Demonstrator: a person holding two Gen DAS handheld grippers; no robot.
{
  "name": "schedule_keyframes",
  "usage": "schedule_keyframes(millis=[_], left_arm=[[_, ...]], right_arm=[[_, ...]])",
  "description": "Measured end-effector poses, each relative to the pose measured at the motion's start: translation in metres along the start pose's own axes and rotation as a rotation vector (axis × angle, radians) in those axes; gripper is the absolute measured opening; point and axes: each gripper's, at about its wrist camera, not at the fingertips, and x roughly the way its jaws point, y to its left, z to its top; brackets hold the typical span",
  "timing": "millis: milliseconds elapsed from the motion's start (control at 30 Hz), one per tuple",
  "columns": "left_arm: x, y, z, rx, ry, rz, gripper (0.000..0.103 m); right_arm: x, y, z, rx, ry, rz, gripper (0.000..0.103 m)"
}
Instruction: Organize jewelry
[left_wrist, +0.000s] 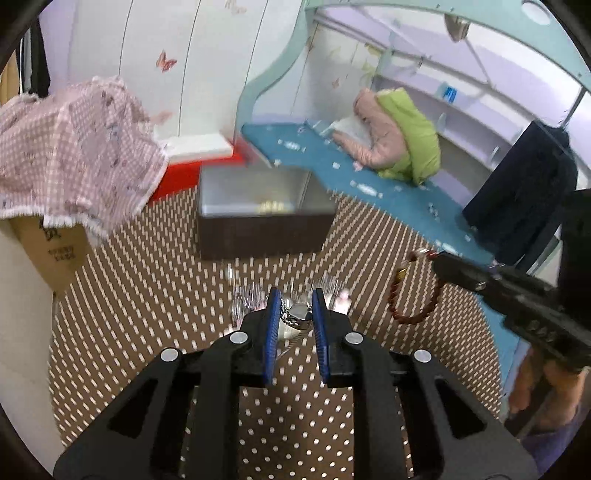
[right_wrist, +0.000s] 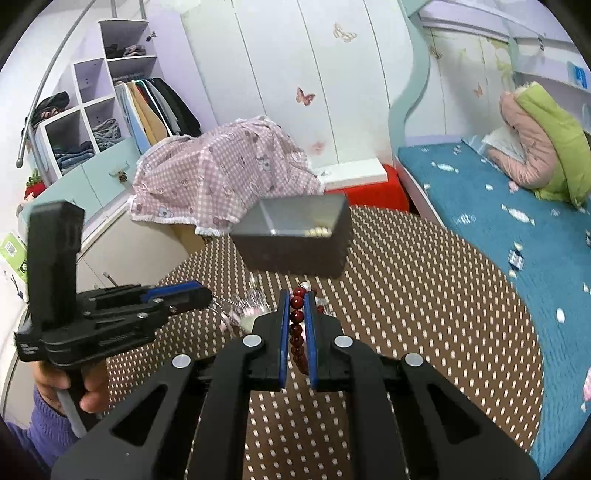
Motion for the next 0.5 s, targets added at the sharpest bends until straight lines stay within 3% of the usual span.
schedule_keyframes(millis=[267, 500], left_arm=[[-0.038, -0.009, 0.065, 0.057, -0.118, -0.017, 0.017], [-0.051, -0.008, 0.127, 0.101, -0.206, 0.021, 0.017]], right_arm=[[0.008, 0.02, 0.053, -0.055, -0.065, 0.011, 0.007], [0.021, 0.025, 0.101, -0.054, -0.118, 0.018, 0.007]])
